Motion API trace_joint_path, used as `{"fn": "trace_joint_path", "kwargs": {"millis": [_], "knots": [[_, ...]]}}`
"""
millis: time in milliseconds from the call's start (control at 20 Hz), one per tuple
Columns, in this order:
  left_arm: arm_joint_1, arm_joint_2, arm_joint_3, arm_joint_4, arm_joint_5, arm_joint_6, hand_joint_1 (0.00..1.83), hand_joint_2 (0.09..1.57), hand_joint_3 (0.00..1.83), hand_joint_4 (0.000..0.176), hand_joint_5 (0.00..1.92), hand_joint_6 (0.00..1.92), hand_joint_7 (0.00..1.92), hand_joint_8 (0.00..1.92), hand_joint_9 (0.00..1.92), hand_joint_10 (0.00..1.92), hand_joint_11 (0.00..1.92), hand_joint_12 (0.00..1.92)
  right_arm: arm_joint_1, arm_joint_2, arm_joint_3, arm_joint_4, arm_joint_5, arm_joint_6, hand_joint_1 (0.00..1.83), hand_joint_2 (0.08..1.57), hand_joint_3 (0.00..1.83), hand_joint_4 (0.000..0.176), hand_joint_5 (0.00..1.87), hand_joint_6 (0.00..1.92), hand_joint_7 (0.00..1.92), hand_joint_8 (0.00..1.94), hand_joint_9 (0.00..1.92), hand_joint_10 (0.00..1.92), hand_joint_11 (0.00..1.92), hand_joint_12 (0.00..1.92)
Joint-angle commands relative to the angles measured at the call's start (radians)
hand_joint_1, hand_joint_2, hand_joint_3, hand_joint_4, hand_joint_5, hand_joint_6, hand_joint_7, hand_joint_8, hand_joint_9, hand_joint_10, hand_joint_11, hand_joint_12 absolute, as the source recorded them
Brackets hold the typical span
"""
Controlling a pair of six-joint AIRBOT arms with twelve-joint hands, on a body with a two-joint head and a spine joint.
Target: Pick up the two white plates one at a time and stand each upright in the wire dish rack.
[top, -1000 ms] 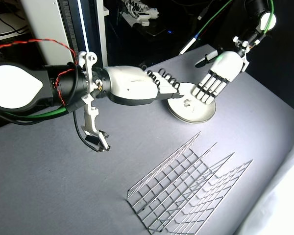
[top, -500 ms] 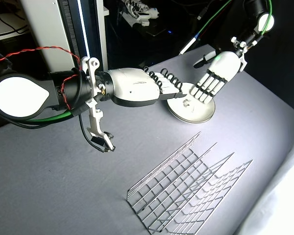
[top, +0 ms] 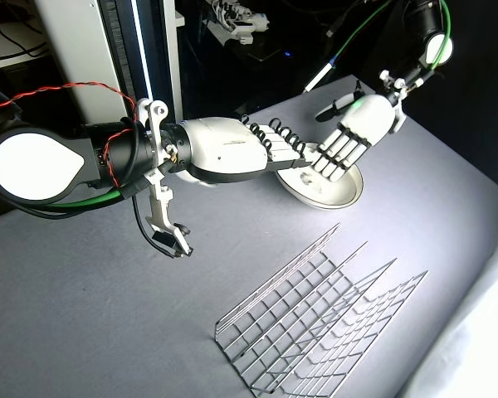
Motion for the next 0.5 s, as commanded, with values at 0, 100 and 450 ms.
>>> {"fn": "trace_joint_path", "kwargs": {"millis": [0, 100, 450], "knots": [[-0.001, -0.02, -0.006, 0.021, 0.007, 0.004, 0.0, 1.03, 0.0, 0.0, 0.0, 0.0, 0.0, 0.0, 0.0, 0.0, 0.01, 0.01, 0.003, -0.002, -0.002, 0.06, 0.092, -0.003, 1.38, 0.94, 0.0, 0.0, 0.0, 0.0, 0.0, 0.0, 0.0, 0.0, 0.0, 0.28], [-0.016, -0.042, -0.003, 0.021, 0.014, 0.004, 0.0, 1.02, 0.0, 0.0, 0.0, 0.0, 0.0, 0.0, 0.0, 0.0, 0.0, 0.01, 0.003, -0.015, 0.001, 0.06, 0.091, -0.003, 1.4, 0.96, 0.0, 0.0, 0.0, 0.0, 0.0, 0.0, 0.0, 0.0, 0.0, 0.43], [-0.024, -0.058, -0.001, 0.032, 0.027, 0.004, 0.0, 1.02, 0.0, 0.0, 0.01, 0.0, 0.01, 0.0, 0.0, 0.0, 0.02, 0.01, -0.005, -0.091, 0.054, 0.06, 0.069, -0.006, 1.36, 0.97, 0.0, 0.0, 0.0, 0.0, 0.0, 0.0, 0.0, 0.0, 0.0, 0.5]]}}
